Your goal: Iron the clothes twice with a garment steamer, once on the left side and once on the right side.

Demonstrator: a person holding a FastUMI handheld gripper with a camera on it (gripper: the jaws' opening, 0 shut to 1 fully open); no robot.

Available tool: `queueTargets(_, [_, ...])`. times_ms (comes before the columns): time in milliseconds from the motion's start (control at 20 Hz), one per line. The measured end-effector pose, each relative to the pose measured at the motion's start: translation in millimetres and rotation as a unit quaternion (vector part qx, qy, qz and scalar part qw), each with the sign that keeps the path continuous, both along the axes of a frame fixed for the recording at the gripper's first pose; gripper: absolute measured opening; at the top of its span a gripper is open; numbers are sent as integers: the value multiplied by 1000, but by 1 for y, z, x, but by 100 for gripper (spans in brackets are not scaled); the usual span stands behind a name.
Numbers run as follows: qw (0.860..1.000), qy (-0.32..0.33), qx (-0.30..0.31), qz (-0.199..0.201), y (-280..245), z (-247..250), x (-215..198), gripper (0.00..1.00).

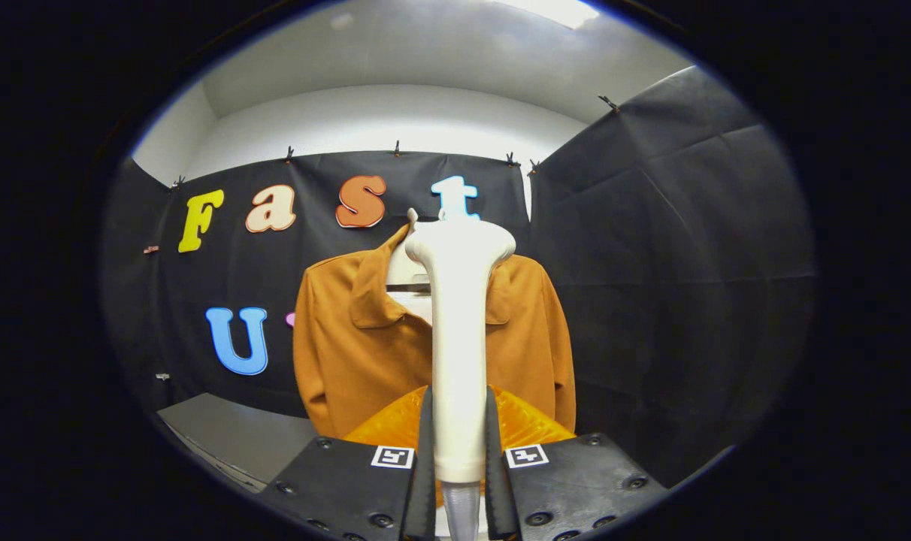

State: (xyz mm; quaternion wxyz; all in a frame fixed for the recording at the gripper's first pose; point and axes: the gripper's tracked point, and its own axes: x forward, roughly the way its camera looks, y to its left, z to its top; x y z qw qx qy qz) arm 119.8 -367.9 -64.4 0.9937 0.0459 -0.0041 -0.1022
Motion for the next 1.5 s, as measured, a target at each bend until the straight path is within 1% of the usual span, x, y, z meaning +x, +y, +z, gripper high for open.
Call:
queueTargets(200, [1000, 19, 4, 11, -17, -30, 24, 30])
queueTargets(350, [999, 37, 8, 12, -24, -57, 37, 30])
queueTargets(650, [998, 49, 20, 22, -29, -98, 38, 30])
queueTargets(850, [996, 83, 24, 22, -31, -135, 30, 30])
queueTargets(1200, [988, 146, 40, 19, -30, -208, 6, 30])
queueTargets(1300, [985, 163, 46, 18, -29, -226, 5, 30])
queueTargets(1500, [980, 193, 49, 18, -28, -264, -17, 30])
